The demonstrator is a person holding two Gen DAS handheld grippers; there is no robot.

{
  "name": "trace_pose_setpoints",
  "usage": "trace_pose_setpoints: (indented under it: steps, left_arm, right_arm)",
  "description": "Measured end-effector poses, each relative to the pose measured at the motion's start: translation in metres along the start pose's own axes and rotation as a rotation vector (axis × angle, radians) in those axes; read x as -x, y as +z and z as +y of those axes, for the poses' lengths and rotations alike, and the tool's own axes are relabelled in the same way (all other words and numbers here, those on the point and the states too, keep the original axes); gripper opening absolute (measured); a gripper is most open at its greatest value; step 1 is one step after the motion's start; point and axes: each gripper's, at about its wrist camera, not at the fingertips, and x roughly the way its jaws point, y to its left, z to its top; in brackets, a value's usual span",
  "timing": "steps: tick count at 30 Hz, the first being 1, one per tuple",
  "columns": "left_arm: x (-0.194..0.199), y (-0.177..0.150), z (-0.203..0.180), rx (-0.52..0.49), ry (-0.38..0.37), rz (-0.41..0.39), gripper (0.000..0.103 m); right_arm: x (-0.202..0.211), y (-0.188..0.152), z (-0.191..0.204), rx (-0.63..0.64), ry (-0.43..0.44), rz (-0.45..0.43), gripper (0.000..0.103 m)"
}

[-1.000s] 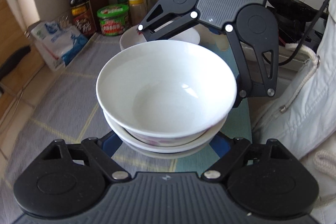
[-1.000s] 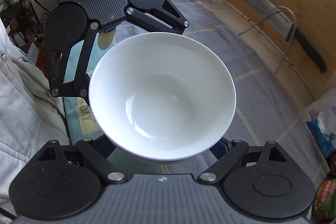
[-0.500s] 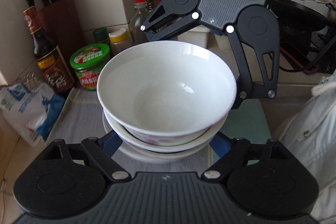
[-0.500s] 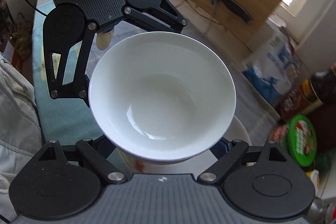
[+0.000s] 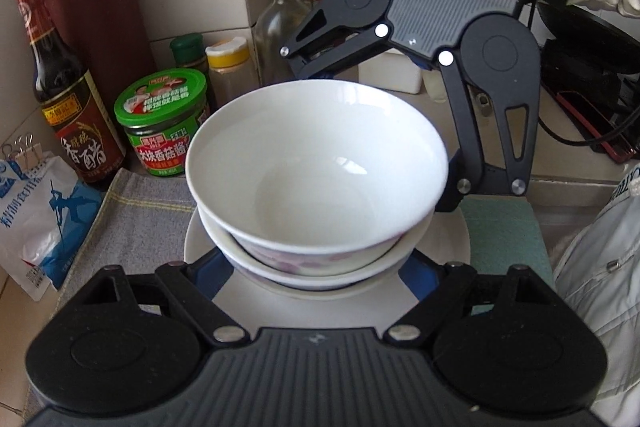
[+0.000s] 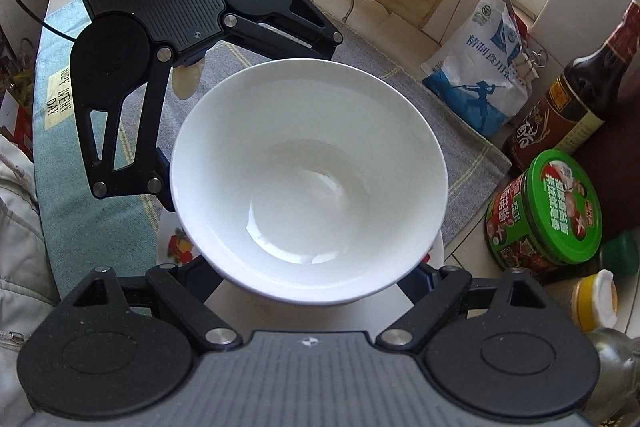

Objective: Organize plates and bowls
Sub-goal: 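Carry the bowl stack with the right tool over to the white plate stack, then lower the bowl stack onto the plates and open the right tool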

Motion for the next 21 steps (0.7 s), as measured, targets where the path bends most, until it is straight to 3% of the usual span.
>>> trace_pose_setpoints:
  steps: [11, 17, 19, 21]
  left_arm:
    - [-0.002, -0.002, 0.003, 0.049, 0.002, -0.002, 0.089]
    - [0.004, -0.007, -0.008, 0.032, 0.060, -0.033, 0.091]
    - [0.013, -0.013, -0.014, 0.028, 0.076, -0.072, 0.098]
    - [0.025, -0.020, -0.019, 0.032, 0.081, -0.105, 0.099]
  right_arm:
    - [-0.004, -0.002, -0.004, -0.012, -0.007, -0.003, 0.092]
    - [0.000, -0.002, 0.001, -0.052, -0.050, -0.006, 0.097]
    - [0.003, -0.002, 0.003, -0.097, -0.086, -0.007, 0.099]
    - [0.009, -0.003, 0.011, -0.139, -0.139, -0.002, 0.099]
